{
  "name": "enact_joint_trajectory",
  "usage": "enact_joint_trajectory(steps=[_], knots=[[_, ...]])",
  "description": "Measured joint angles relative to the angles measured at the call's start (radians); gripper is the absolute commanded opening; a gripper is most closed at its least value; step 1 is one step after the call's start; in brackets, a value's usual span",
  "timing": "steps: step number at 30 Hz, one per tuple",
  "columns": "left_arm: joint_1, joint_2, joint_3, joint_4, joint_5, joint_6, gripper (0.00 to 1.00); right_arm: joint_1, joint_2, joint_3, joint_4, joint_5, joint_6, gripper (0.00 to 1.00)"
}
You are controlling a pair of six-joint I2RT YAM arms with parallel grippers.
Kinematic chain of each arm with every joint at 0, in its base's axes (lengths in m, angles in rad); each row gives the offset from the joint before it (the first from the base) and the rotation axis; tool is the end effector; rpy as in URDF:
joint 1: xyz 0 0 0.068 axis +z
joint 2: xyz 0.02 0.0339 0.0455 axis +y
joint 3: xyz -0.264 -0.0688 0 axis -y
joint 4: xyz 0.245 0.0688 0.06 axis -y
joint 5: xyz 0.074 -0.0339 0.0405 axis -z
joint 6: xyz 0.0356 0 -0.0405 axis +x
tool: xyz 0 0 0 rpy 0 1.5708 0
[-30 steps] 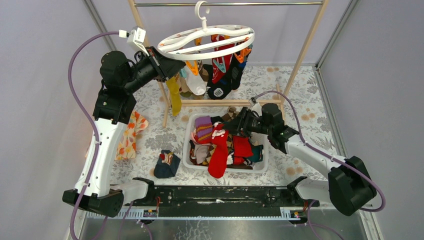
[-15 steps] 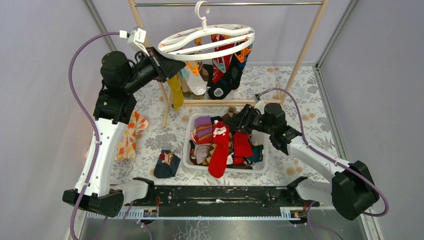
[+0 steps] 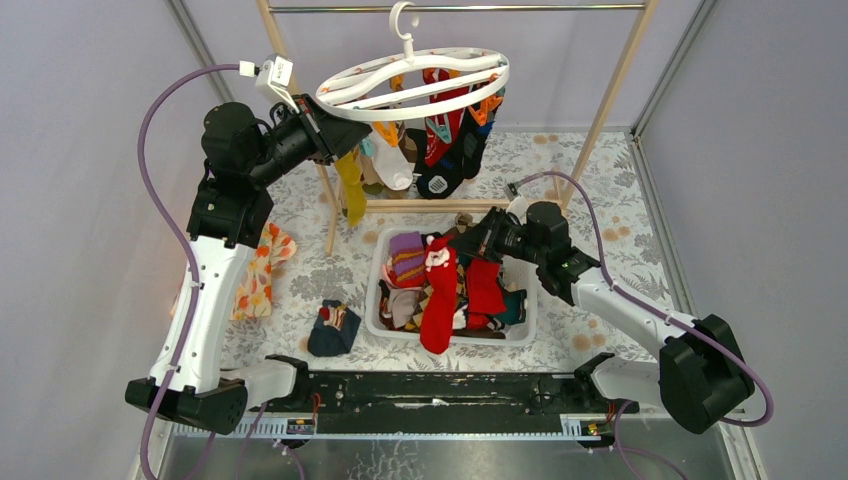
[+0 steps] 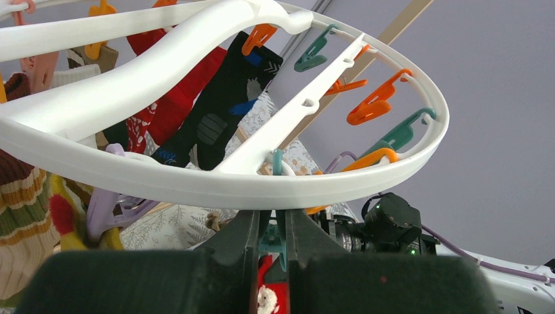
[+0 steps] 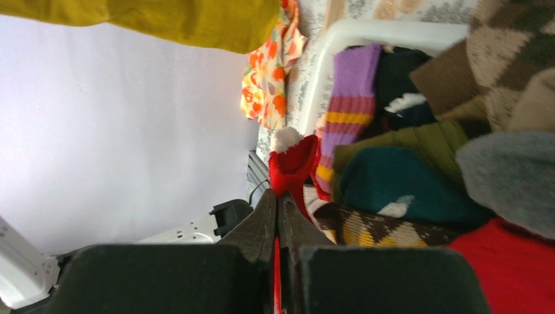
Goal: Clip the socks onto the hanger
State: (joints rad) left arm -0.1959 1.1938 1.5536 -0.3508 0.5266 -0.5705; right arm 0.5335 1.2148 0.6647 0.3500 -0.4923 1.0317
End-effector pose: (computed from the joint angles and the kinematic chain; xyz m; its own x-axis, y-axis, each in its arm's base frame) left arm 0.2278 -0.0634 0.5023 -0.3497 -0.4066 -0.8440 0.5613 0.6304 -0.5362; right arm 0.2252 0.1526 0.2631 -0.8147 0.3971 -0.4225 -0.2879 0.3553 0.8893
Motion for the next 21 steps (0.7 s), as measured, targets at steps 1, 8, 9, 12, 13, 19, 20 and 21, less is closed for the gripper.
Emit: enact_joint_trajectory(steps=[1, 8, 9, 12, 13, 19, 20, 21], knots=[[0.000, 0.000, 0.000, 0.000, 0.000, 0.000, 0.00, 0.000, 0.000, 0.008, 0.008, -0.003, 0.000, 0.00], [0.000, 0.000, 0.000, 0.000, 0.012, -0.002, 0.00, 0.000, 0.044, 0.086, 0.272, -0.143, 0.082, 0.00], [0.000, 0.000, 0.000, 0.000, 0.014, -0.004, 0.00, 0.000, 0.063, 0.107, 0.335, -0.174, 0.111, 0.00], [0.000, 0.000, 0.000, 0.003, 0.027, -0.017, 0.00, 0.000, 0.116, 0.166, 0.493, -0.243, 0.189, 0.00], [0.000, 0.000, 0.000, 0.007, 0.032, -0.024, 0.00, 0.000, 0.135, 0.184, 0.549, -0.263, 0.219, 0.00], [0.000, 0.000, -0.020, 0.039, 0.078, -0.079, 0.00, 0.000, 0.304, 0.278, 0.913, -0.319, 0.443, 0.00], [0.000, 0.000, -0.025, 0.046, 0.084, -0.087, 0.00, 0.001, 0.343, 0.296, 0.974, -0.322, 0.487, 0.00], [0.000, 0.000, -0.029, 0.054, 0.091, -0.095, 0.00, 0.002, 0.371, 0.312, 1.011, -0.323, 0.517, 0.00]])
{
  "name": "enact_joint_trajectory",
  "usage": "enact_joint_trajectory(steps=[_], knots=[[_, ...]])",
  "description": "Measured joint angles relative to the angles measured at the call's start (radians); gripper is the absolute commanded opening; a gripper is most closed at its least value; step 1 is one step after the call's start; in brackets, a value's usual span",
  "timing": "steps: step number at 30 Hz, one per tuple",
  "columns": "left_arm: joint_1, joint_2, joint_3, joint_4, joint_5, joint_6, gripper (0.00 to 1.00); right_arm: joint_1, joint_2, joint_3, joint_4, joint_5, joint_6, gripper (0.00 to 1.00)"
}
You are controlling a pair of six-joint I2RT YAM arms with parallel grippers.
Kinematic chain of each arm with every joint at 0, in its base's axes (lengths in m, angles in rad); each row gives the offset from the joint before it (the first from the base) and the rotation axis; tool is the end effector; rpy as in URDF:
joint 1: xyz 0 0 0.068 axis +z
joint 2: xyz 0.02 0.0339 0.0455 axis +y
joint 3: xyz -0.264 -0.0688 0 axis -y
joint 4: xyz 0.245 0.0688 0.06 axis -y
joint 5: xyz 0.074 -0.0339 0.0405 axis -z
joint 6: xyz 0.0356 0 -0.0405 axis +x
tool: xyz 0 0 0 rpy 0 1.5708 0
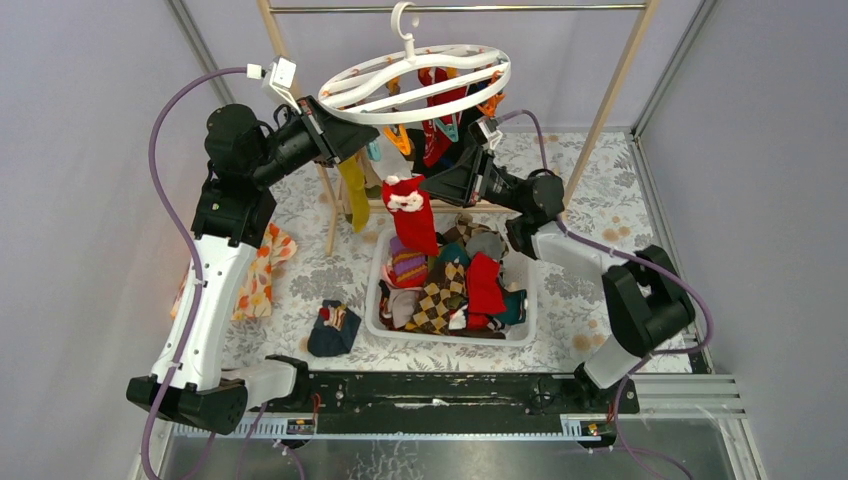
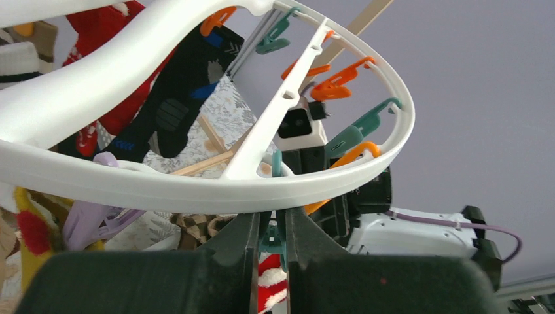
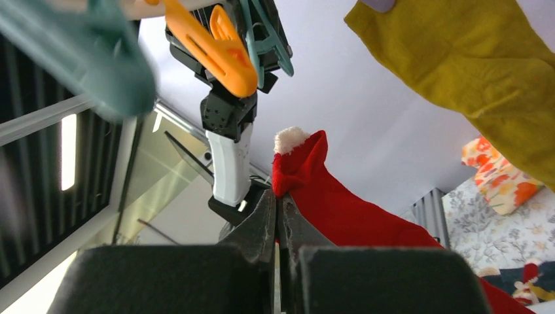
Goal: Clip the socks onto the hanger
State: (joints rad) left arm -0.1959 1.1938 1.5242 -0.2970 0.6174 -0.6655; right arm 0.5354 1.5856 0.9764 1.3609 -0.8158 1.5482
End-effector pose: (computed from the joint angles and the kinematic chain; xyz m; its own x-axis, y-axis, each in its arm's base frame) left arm 0.2295 -0.0666 0.4986 -0.4227 -0.4294 -0.7981 0.5915 0.5365 -0.6019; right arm 0.2715 0.1912 0.3537 -0.7937 0.3257 -0.5137 -0.6054 -0.3411 0.7191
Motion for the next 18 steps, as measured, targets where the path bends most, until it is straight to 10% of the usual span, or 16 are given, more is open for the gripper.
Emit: enact_joint_trajectory(steps=[18], knots=[[0.003, 0.005, -0.026, 0.081, 0.095, -0.104, 0.00, 0.061, 0.262, 0.311, 0.175, -0.025, 0.182, 0.00]])
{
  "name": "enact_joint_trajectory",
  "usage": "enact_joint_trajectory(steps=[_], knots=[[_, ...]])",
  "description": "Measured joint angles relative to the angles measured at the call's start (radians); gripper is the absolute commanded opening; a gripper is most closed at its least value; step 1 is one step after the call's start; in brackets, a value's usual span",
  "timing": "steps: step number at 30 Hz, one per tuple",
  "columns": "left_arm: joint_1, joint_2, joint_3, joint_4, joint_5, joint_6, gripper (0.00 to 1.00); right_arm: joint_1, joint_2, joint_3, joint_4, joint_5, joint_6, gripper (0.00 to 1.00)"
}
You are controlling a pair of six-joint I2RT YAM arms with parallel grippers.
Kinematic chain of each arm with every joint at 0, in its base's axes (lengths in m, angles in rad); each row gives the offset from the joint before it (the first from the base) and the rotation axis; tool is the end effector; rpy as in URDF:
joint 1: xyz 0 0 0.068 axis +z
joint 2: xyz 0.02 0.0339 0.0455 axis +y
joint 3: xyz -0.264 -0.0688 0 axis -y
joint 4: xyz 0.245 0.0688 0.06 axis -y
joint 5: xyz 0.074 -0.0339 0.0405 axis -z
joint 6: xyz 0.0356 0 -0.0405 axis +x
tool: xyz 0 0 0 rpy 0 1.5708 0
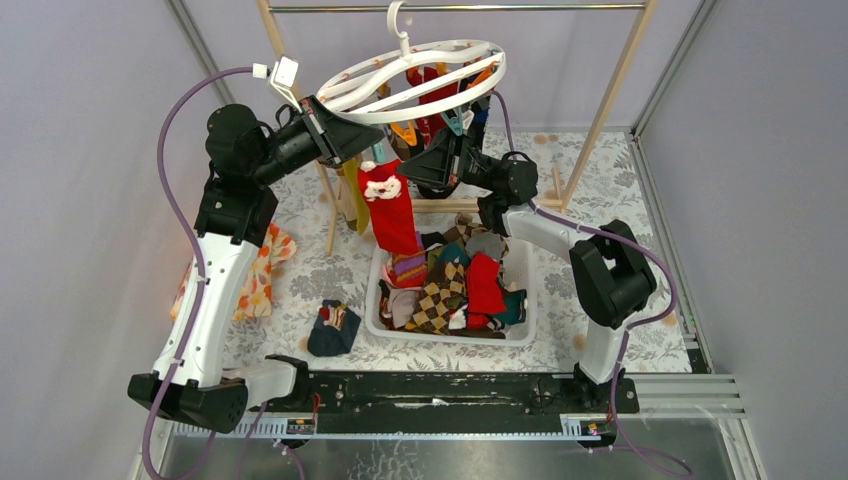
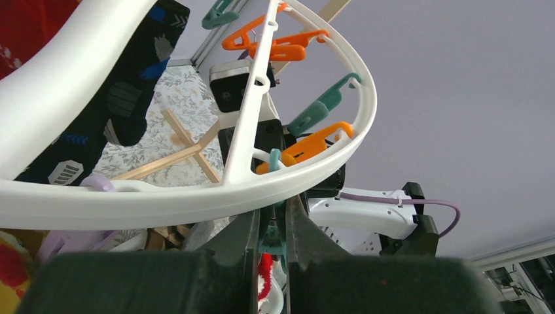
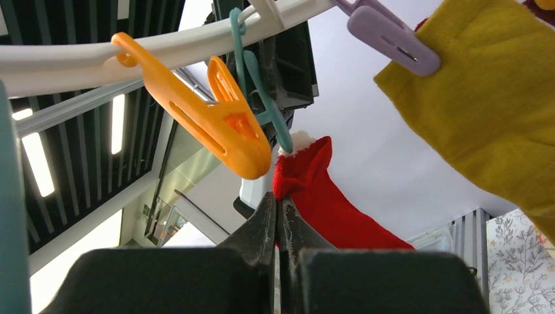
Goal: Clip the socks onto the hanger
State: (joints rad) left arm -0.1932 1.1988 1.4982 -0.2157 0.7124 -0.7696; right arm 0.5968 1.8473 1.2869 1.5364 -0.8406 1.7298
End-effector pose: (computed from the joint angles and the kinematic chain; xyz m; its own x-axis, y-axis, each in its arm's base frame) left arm 0.2321 -0.0691 0.4975 -0.4870 -0.4413 -0.7537 0.6205 0.4324 -0.6542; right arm 0.3046 0.2390 0.3690 -0.8196 0.2394 -0.5206 -0.5624 -0.5098 0.6510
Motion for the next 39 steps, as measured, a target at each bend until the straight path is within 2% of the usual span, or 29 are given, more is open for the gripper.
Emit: enact_joint_trajectory(steps=[18, 39], knots=[[0.016, 0.000, -0.005, 0.005, 0.028, -0.022, 0.00, 0.004, 0.029, 0.076, -0.008, 0.001, 0.011, 0.00], [0.018, 0.002, -0.005, 0.006, 0.038, -0.025, 0.00, 0.033, 0.037, 0.116, -0.050, 0.069, -0.113, 0.00]])
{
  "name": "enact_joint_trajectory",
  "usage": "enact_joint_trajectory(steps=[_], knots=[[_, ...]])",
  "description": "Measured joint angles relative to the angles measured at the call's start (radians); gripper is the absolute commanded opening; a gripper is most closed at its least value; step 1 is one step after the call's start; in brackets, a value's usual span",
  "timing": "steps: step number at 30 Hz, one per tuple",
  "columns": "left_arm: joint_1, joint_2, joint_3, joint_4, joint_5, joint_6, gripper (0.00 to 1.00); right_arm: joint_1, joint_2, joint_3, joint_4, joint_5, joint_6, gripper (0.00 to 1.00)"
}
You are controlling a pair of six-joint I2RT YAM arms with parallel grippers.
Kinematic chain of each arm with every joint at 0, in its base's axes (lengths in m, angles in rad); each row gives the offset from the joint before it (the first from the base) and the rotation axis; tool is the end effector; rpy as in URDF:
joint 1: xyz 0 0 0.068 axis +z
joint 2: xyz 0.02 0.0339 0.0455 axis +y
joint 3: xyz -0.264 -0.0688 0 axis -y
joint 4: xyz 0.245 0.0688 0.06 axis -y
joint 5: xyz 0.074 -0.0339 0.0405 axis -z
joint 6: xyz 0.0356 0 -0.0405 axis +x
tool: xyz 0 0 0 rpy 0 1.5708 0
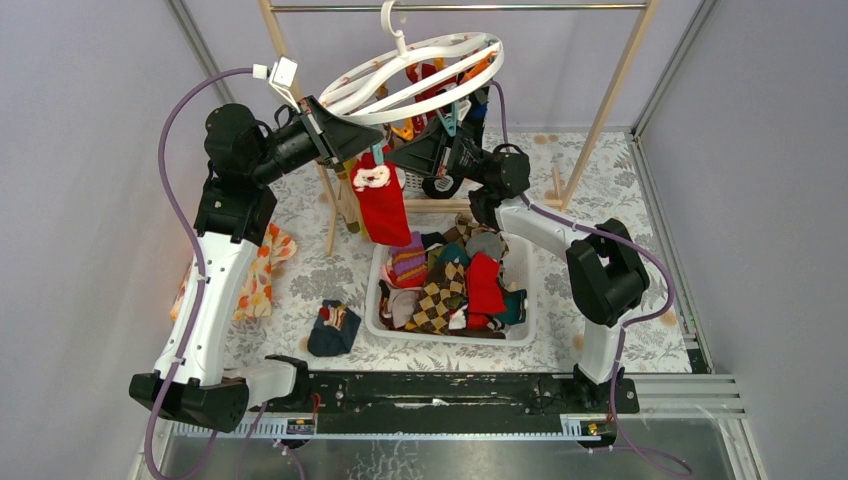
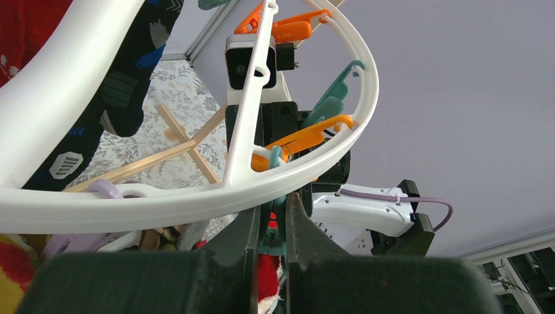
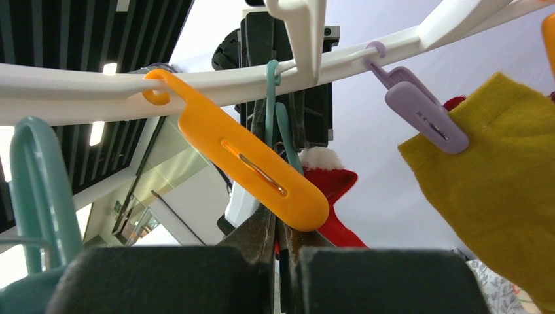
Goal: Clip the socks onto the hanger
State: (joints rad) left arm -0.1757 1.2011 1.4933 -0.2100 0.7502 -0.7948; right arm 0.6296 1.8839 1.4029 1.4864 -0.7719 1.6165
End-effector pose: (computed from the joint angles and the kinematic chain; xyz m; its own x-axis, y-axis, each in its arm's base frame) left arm 0.2337 -0.0661 0.4959 -0.5121 -0.4394 -0.7380 0.6159 0.4111 -0.6721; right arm 0.3084 0.2554 0.3885 -0.7544 0.3361 -0.5639 -0.6487 -0.5131 0.5621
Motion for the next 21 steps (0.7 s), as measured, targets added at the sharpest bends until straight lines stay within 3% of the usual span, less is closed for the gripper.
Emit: enact_joint_trajectory(steps=[5, 7, 10, 16, 21], knots=[[0.000, 0.000, 0.000, 0.000, 0.008, 0.001, 0.01, 0.000, -0.014, -0.024, -0.002, 0.027, -0.045, 0.00], [0.000, 0.000, 0.000, 0.000, 0.012, 0.001, 0.13, 0.000, -0.026, -0.034, -0.007, 0.030, -0.060, 0.00], [0.000, 0.000, 0.000, 0.001, 0.015, 0.001, 0.44, 0.000, -0.040, -0.036, -0.010, 0.030, -0.073, 0.00], [0.000, -0.001, -0.003, 0.001, 0.029, 0.017, 0.69, 0.000, -0.043, -0.035, -0.011, 0.030, -0.076, 0.00], [0.000, -0.002, -0.003, -0.001, 0.028, 0.031, 0.79, 0.001, -0.043, -0.035, -0.020, 0.030, -0.083, 0.14]])
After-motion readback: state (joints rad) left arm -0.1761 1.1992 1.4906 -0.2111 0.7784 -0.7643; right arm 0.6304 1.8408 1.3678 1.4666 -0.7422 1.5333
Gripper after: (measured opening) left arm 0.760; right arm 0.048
